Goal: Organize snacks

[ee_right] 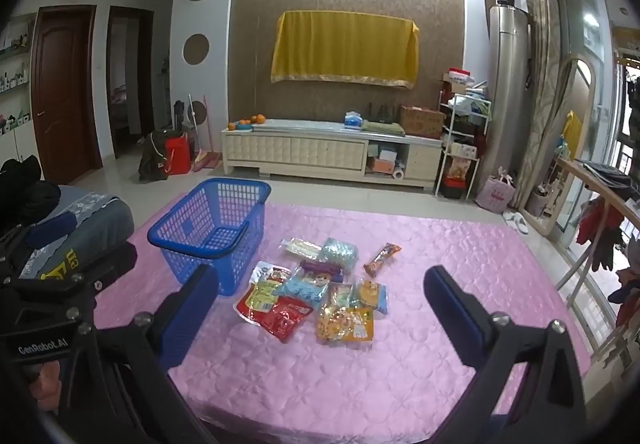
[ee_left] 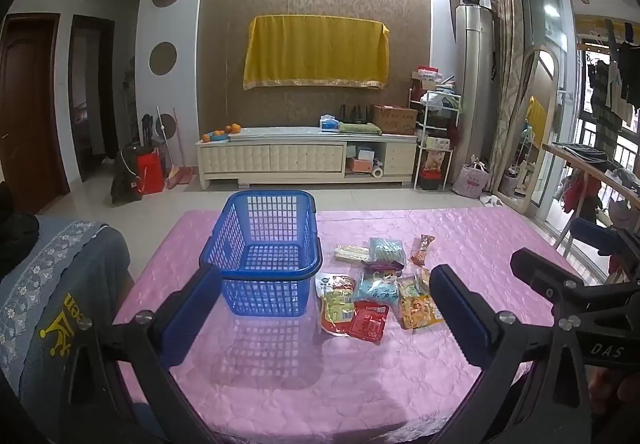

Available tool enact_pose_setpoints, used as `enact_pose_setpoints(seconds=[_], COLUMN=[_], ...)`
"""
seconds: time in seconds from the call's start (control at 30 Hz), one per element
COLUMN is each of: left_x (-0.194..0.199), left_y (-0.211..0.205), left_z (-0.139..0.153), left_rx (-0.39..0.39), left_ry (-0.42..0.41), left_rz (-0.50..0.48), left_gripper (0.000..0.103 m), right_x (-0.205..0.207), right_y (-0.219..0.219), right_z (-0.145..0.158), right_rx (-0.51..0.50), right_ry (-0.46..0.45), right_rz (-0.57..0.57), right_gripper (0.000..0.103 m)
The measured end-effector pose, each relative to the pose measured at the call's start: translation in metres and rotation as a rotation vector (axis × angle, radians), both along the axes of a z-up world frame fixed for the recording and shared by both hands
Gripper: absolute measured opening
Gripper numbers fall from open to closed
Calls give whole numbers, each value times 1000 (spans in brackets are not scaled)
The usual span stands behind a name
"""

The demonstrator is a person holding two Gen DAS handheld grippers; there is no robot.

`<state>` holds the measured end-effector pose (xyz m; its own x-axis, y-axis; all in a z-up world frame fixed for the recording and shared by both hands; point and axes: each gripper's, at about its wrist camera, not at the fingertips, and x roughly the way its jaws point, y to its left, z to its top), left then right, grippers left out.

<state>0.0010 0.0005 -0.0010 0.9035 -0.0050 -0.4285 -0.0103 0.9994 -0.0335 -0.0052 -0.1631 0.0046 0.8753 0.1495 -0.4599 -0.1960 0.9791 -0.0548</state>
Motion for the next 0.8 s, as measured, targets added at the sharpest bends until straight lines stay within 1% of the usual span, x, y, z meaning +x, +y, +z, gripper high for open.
enact_pose_setpoints(seconds=[0.13,0.23,0.8], left_x=[-2,-2,-3], left_y=[-3,-3,-3], left_z=[-1,0,0], left_rx=[1,1,-6], left_ry=[-2,-1,2], left_rz=[2,1,-1], left_gripper=[103,103,103], right_x=[0,2,-2], right_y=[-1,-1,-3], right_z=[3,-1,-1], right_rx=[2,2,6], right_ry=[4,5,13], right_rz=[0,0,2], right_gripper=[103,103,103])
